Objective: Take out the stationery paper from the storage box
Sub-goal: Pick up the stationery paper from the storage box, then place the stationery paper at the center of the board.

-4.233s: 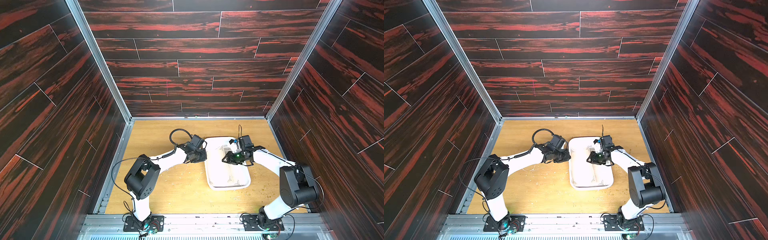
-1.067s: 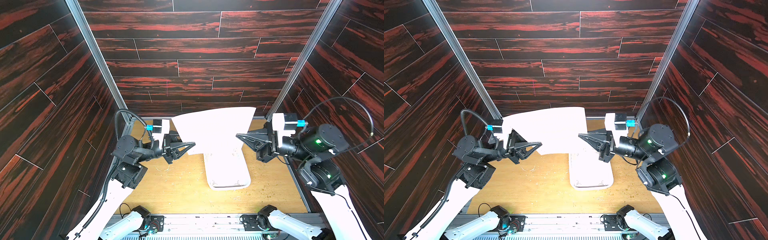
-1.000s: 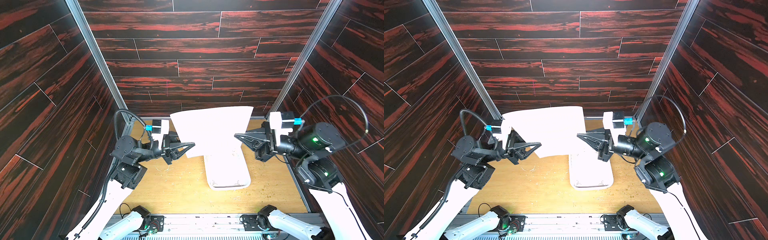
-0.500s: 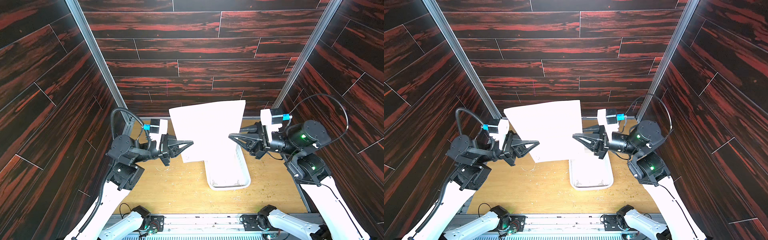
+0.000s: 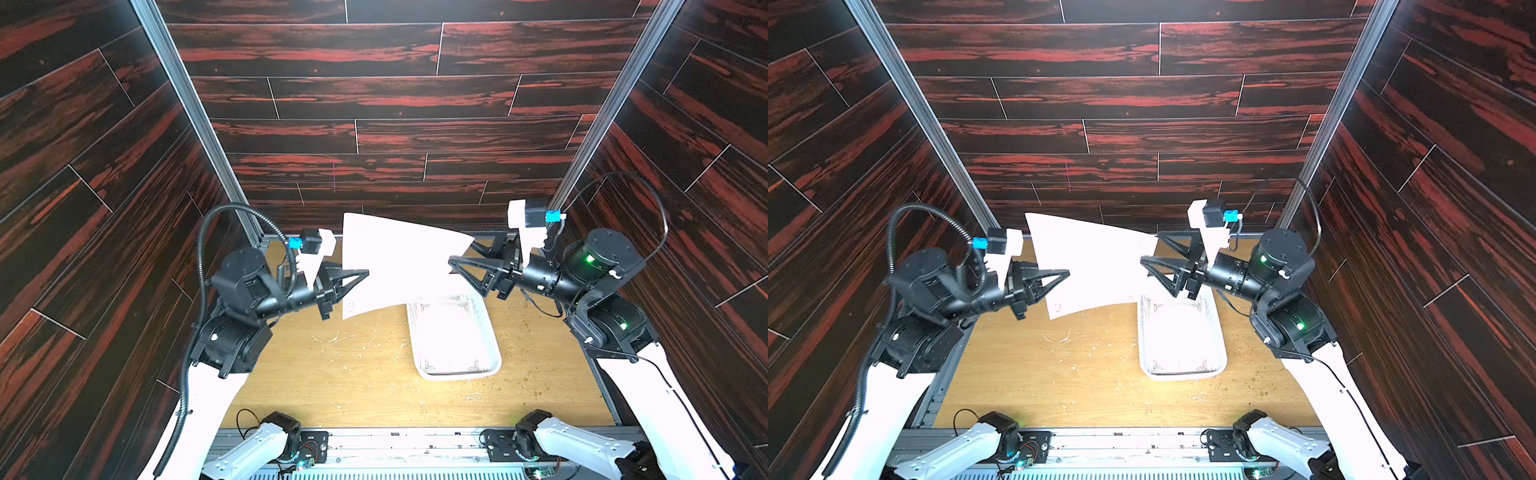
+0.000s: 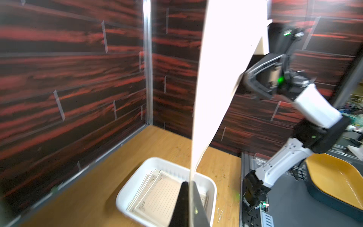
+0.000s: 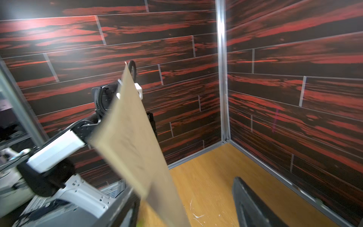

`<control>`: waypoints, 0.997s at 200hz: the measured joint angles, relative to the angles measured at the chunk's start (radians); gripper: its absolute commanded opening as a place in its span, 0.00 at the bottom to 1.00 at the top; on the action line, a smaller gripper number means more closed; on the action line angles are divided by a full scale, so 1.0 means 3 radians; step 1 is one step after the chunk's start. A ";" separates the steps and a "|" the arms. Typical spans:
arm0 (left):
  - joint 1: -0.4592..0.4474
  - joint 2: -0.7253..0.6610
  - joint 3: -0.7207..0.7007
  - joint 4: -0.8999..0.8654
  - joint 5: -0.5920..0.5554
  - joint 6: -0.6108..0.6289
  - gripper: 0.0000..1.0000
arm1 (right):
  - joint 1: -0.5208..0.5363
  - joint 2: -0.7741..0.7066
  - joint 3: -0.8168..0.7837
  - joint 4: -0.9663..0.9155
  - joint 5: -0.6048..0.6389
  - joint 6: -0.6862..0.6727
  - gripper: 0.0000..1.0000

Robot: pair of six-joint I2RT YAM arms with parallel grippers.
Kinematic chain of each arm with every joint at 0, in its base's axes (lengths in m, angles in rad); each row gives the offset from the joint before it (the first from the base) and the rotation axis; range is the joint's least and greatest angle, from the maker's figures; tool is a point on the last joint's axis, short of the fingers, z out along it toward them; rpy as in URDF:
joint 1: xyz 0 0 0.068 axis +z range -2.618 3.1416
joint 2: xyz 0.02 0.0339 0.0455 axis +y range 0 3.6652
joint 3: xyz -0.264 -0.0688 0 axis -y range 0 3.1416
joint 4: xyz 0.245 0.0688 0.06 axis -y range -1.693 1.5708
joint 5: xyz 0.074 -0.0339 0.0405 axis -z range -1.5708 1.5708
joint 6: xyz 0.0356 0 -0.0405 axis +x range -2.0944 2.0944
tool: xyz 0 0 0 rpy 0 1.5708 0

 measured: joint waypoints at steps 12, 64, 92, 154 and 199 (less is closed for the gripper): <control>0.0093 0.0098 -0.0008 -0.0102 -0.0024 -0.0004 0.00 | 0.0000 0.0032 0.0078 -0.0108 0.0159 -0.0015 0.76; 0.0537 0.0439 -0.0150 -0.0346 0.0055 -0.0127 0.00 | 0.0000 0.0090 0.0186 -0.0446 0.0676 -0.0116 0.76; 0.0767 0.0610 -0.0284 -0.0416 0.0118 -0.0192 0.00 | 0.0000 0.0174 0.0220 -0.0576 0.0765 -0.0145 0.76; 0.0950 0.1333 -0.0468 -0.0547 0.0252 -0.0206 0.00 | 0.0000 0.0336 0.0338 -0.0809 0.0805 -0.0211 0.76; 0.1102 0.2103 -0.0310 -0.1095 0.0259 0.0109 0.00 | 0.0000 0.0399 0.0456 -0.0978 0.0814 -0.0270 0.76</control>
